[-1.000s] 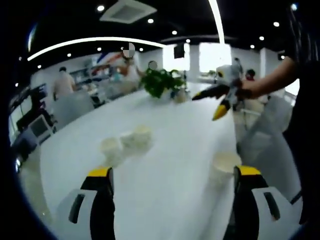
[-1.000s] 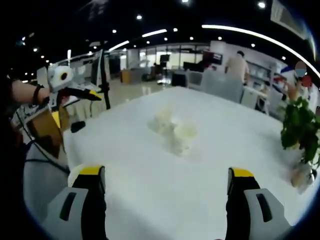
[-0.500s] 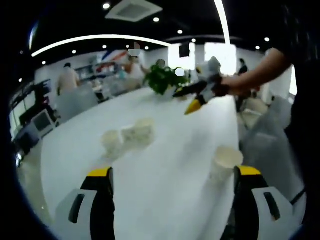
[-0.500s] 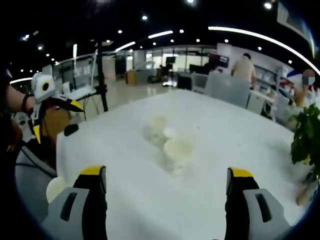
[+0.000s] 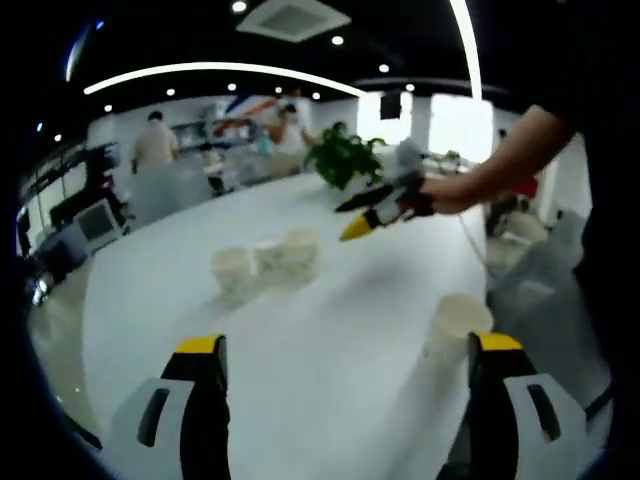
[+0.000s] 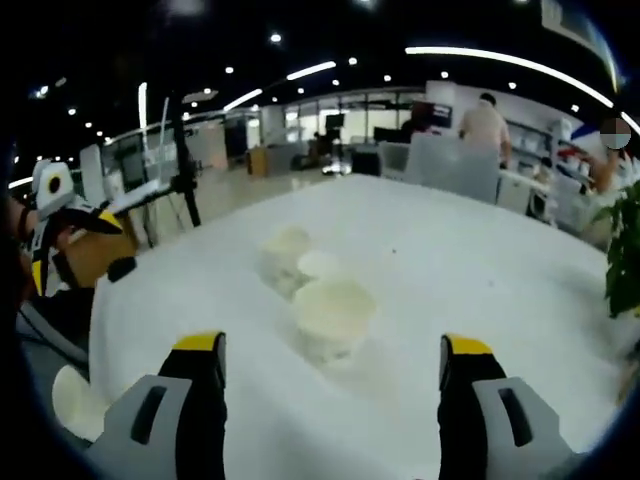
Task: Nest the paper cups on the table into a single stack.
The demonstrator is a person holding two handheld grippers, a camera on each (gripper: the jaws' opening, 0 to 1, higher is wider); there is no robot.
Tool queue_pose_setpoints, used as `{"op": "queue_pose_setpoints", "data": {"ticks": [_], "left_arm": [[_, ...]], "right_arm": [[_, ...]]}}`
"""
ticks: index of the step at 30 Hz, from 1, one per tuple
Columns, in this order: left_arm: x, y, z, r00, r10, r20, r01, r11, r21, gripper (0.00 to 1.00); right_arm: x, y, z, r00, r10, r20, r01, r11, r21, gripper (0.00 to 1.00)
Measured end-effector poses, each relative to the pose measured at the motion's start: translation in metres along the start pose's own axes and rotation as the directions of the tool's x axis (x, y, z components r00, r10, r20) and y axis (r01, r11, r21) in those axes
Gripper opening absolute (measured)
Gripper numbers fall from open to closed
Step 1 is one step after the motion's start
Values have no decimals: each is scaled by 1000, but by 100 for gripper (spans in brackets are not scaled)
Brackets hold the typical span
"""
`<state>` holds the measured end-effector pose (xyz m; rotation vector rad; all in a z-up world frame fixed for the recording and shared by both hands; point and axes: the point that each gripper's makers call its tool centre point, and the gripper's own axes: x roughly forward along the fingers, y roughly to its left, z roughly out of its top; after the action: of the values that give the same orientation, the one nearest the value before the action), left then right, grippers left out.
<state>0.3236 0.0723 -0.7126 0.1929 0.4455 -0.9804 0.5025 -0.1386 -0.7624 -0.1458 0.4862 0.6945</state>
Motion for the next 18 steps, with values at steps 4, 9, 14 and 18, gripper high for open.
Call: {"op": "queue_pose_setpoints", "data": {"ticks": [4,9,14,18], "left_arm": [[2,0,1,1000,11,8,-11,1000,-26,99],[3,3,2,1000,23,12,-22,999,-46,99],[6,1,1,999,17,29,-15,998,-62,99],[11,-5,-7,1000,6,10,-5,997,-82,99]], "right_arm": [[13,-2,-4,1000,5,-11,-5,1000,11,82],[27,-1,-13,999,15,-33,-14,1000,15,79],[36,-3,-12,1000,18,-22,-18,1000,10,75],[44,-4,-14,1000,17,-25,-17,1000,12,72]]}}
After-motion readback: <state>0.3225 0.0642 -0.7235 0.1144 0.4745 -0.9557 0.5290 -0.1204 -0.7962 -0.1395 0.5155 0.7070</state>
